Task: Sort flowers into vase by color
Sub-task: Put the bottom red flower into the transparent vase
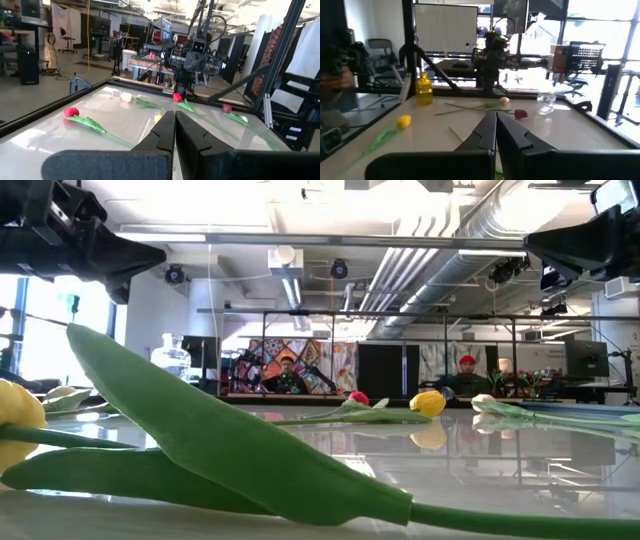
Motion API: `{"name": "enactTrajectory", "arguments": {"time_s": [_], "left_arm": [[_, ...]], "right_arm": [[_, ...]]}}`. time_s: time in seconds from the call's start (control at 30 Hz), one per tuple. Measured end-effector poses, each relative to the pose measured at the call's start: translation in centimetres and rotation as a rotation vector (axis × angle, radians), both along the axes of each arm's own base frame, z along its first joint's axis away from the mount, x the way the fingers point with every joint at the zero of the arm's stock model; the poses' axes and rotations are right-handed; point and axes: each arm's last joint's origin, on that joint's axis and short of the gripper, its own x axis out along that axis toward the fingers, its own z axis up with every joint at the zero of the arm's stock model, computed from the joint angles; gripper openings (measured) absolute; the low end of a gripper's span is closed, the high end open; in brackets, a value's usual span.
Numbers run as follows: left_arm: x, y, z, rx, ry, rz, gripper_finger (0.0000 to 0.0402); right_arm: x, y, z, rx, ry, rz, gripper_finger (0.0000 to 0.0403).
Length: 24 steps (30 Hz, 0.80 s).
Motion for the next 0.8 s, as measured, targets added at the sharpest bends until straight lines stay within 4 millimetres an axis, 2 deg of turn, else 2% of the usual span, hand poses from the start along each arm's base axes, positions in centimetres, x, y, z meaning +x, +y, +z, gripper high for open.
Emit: {"name": "enactTrajectory", "arguments": {"time_s": [0.2, 0.43, 0.53, 0.67, 0.8], "left_arm": [[0.0, 0.1, 0.0, -0.001, 0.001, 0.021, 0.0], [-0.1, 0.5, 0.4, 0.045, -0.024, 0.173, 0.0], [-0.2, 0.6, 0.5, 0.039, -0.04, 0.237, 0.0001], [-0.4, 1.0, 0.9, 0.048, -0.06, 0.384, 0.0012], [-0.3, 1.1, 0.7, 0.05, -0.044, 0.401, 0.0025]], "right_arm": [[-0.1, -0.2, 0.6, 0.08, -0.063, -0.039, 0.0], [-0.1, -0.3, 0.8, 0.174, -0.084, -0.069, 0.0], [-0.1, -0.6, 0.8, 0.223, -0.088, -0.164, 0.0], [-0.3, -1.3, 0.2, 0.475, -0.1, -0.391, 0.0], [-0.3, -1.5, -0.4, 0.556, -0.081, -0.49, 0.0]]}}
